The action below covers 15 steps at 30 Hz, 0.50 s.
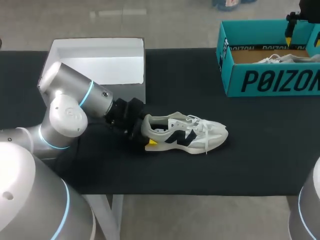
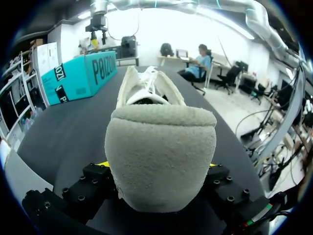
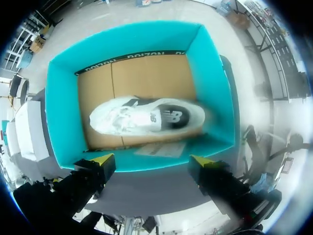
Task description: Take the shoe out of the shoebox, open the shoe tongue, remove and reinsert the insole, then place the shoe into the shoebox
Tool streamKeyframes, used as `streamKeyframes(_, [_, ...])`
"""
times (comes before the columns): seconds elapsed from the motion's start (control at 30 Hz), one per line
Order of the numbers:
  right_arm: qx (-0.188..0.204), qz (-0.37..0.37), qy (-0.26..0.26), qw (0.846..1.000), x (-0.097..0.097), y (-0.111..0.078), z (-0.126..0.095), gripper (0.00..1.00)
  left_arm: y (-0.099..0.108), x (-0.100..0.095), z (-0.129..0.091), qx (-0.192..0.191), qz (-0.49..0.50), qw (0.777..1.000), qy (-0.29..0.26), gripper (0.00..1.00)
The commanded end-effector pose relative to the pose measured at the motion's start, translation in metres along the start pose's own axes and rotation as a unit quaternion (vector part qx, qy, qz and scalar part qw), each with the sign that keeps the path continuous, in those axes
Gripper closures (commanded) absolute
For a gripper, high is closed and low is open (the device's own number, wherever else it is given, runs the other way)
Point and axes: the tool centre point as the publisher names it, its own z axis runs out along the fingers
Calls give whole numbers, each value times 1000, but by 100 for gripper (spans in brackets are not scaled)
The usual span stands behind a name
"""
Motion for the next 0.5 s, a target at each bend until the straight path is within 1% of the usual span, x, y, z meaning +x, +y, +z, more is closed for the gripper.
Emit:
streamKeyframes(0.03, [-59, -14, -6, 998, 13, -68, 2, 0, 1, -2, 2, 0, 0, 1000, 1, 100])
streamKeyframes(0.17, [-54, -13, 3, 998, 28, -100, 20, 0, 1, -2, 2, 0, 0, 1000, 1, 100])
streamKeyframes(0.27, [-49, -7, 25, 998, 37, -123, 29, 0, 1, -2, 2, 0, 0, 1000, 1, 100])
streamKeyframes(0.37, [-56, -12, 42, 997, 48, -147, 32, 0, 1, -2, 2, 0, 0, 1000, 1, 100])
streamKeyframes(0.47, [-61, -24, 36, 997, 60, -167, 32, 0, 1, -2, 2, 0, 0, 1000, 1, 100])
streamKeyframes(0.5, [-67, -27, 23, 997, 65, -174, 32, 0, 1, -2, 2, 0, 0, 1000, 1, 100])
